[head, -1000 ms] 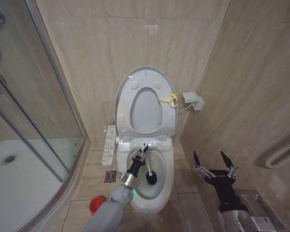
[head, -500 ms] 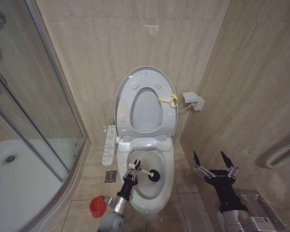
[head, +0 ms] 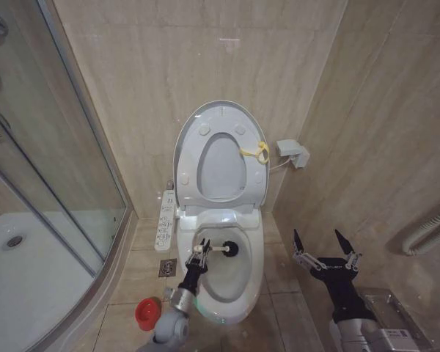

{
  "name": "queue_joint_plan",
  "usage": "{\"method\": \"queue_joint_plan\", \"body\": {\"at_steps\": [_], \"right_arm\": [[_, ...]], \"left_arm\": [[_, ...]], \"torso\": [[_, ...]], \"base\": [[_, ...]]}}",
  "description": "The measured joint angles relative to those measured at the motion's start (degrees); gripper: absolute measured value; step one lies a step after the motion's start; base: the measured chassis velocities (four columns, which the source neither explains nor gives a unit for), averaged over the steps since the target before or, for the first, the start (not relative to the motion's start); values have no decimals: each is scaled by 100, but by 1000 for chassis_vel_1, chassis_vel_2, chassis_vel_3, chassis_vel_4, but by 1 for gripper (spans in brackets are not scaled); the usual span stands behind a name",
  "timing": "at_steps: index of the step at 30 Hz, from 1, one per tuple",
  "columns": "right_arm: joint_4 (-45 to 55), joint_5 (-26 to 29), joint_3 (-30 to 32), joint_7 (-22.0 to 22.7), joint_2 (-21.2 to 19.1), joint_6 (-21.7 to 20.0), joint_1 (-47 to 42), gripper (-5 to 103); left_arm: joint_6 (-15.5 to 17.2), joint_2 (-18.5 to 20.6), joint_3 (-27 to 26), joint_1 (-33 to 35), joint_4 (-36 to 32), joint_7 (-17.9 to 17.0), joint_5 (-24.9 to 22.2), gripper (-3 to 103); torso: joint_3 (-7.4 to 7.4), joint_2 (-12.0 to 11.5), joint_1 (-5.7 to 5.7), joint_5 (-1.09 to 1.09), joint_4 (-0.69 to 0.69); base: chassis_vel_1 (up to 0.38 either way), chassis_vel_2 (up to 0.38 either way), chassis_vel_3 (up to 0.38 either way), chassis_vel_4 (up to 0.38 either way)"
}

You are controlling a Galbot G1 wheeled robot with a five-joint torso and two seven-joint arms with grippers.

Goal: Open the toilet lid, clean the toilet bowl with a toilet brush, close the toilet lid, and flush.

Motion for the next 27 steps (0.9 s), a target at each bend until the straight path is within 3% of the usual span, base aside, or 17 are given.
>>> {"method": "queue_joint_plan", "body": {"at_steps": [6,11,15,20,23,27], "right_arm": [[0,0,0,0,0,0,0,100],[0,0,0,0,0,0,0,100],[0,0,0,0,0,0,0,100],[0,0,0,0,0,0,0,100],[0,0,0,0,0,0,0,100],[0,0,0,0,0,0,0,100]], "left_arm": [[200,329,219,213,-743,-33,-475,20],[276,370,230,177,-791,-106,-627,20],[286,288,118,-214,-99,-271,80,20],[284,295,131,-352,52,-279,145,20],[318,386,204,-332,-181,-204,-118,20],[587,490,302,-215,-687,-44,-935,20]], "torso": [[0,0,0,1,4],[0,0,0,1,2],[0,0,0,0,1],[0,0,0,0,1],[0,0,0,1,1],[0,0,0,1,2]], "base": [[0,0,0,0],[0,0,0,0],[0,0,0,0],[0,0,0,0],[0,0,0,0],[0,0,0,0]]}}
